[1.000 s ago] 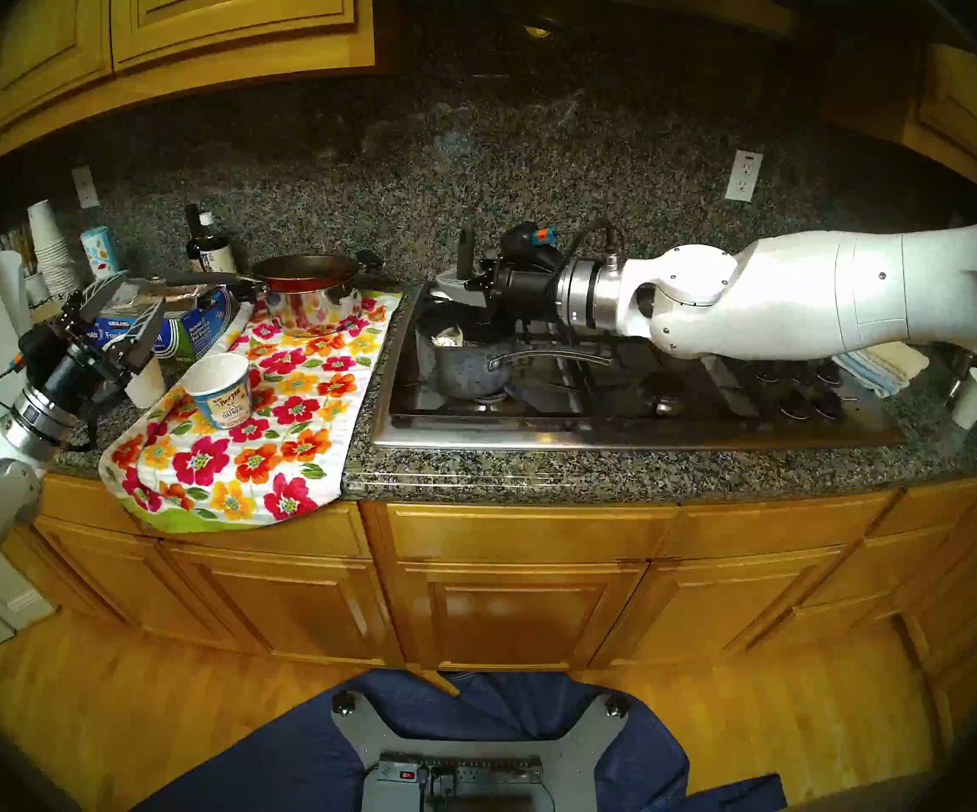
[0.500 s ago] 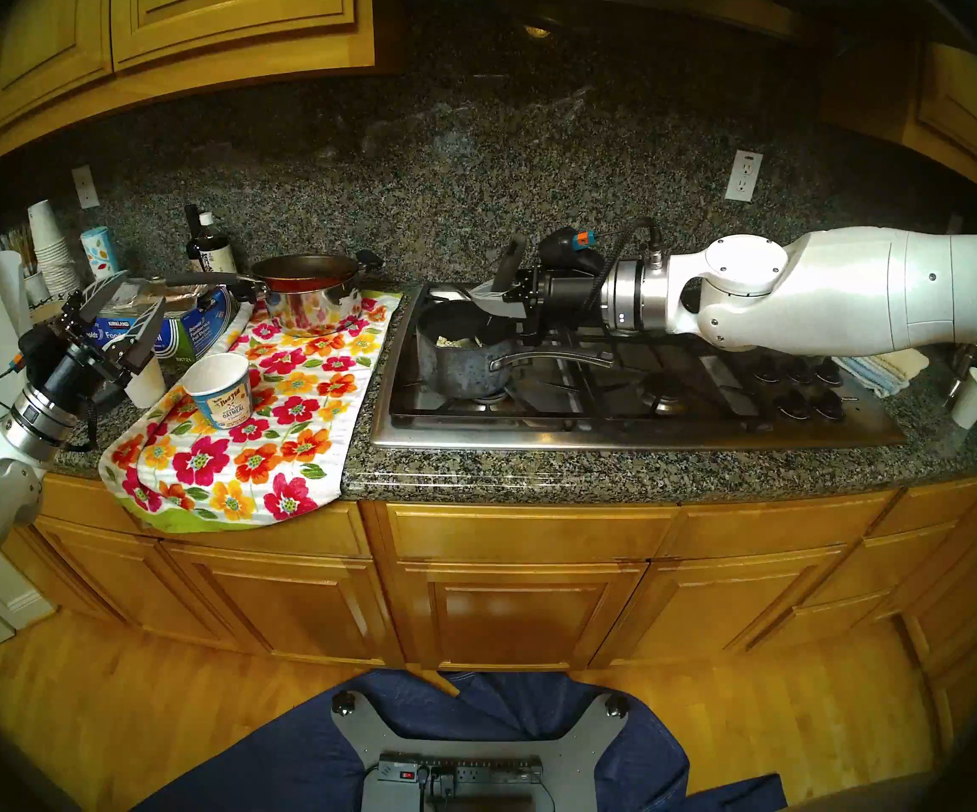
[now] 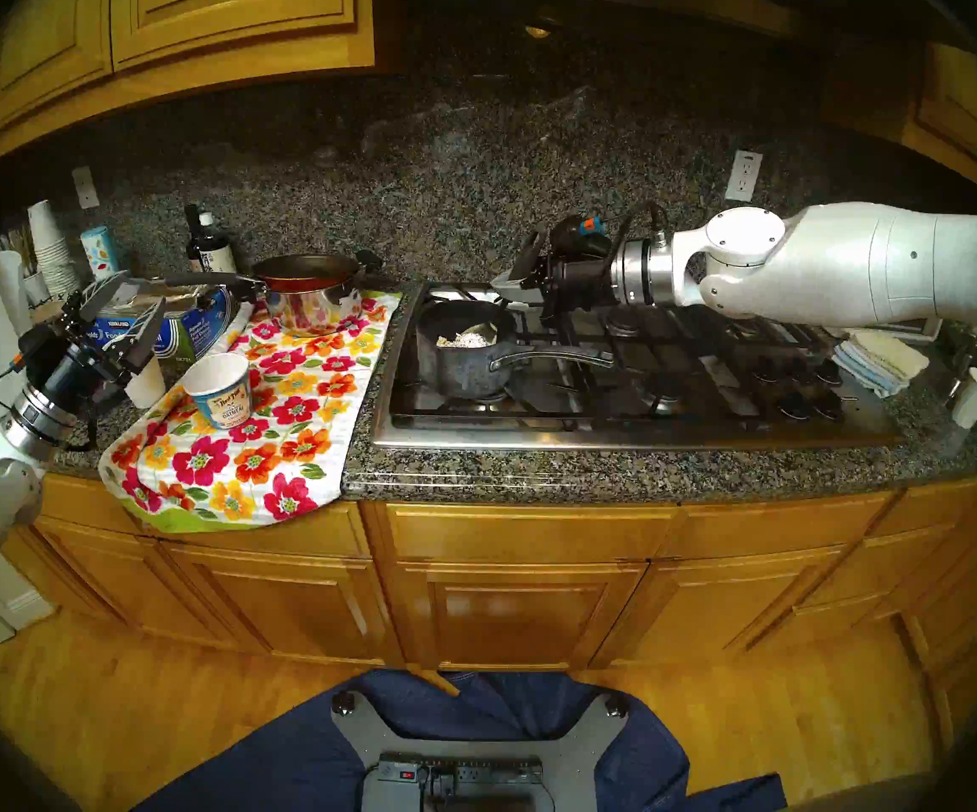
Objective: Pour oats into pot and stir with a spoon
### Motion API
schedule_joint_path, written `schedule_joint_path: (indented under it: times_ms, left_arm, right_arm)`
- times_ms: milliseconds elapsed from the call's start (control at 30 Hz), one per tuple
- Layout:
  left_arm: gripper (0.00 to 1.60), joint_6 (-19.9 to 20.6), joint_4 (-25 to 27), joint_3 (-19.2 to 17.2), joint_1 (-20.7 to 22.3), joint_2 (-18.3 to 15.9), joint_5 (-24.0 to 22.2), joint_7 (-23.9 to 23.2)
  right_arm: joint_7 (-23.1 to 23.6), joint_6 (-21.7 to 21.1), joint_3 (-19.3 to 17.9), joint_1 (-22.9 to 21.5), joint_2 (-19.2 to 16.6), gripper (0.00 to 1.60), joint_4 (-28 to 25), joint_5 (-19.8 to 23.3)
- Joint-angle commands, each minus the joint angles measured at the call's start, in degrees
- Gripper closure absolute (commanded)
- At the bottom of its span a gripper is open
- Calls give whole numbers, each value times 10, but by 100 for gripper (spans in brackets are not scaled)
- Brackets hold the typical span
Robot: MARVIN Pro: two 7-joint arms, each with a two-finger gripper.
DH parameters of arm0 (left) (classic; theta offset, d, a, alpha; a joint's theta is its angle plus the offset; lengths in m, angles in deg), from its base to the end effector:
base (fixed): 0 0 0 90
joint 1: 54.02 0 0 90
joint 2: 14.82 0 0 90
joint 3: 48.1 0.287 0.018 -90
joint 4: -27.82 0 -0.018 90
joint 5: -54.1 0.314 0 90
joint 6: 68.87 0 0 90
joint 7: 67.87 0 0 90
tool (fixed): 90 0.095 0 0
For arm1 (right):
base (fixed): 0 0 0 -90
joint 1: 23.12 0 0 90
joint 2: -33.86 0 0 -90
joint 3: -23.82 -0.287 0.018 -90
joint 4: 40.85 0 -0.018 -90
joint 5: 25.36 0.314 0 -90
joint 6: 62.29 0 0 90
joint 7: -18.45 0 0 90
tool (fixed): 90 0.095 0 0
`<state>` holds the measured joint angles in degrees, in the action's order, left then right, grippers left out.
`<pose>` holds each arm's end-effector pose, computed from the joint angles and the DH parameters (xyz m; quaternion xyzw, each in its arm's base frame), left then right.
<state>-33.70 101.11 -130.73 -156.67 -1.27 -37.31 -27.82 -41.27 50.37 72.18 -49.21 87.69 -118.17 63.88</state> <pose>0.3460 0.3278 -0.1543 0.4723 -0.2345 0.8441 0.0970 0.5275 0.0334 -0.0557 -0.5834 -0.5564 -0.5519 0.2135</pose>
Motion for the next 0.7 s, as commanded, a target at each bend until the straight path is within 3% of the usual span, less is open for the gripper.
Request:
schedule_joint_path:
  times_ms: [0,300,667]
  left_arm:
    - [0,-2,1,-17,10,-7,-2,-59]
    - [0,-2,0,-18,10,-6,-3,-63]
    - [0,-2,0,-18,10,-7,-2,-61]
  right_arm:
    - [6,5,-34,6,49,160,43,16]
    - [32,11,-58,6,73,160,59,31]
    - [82,10,-44,-29,24,160,11,19]
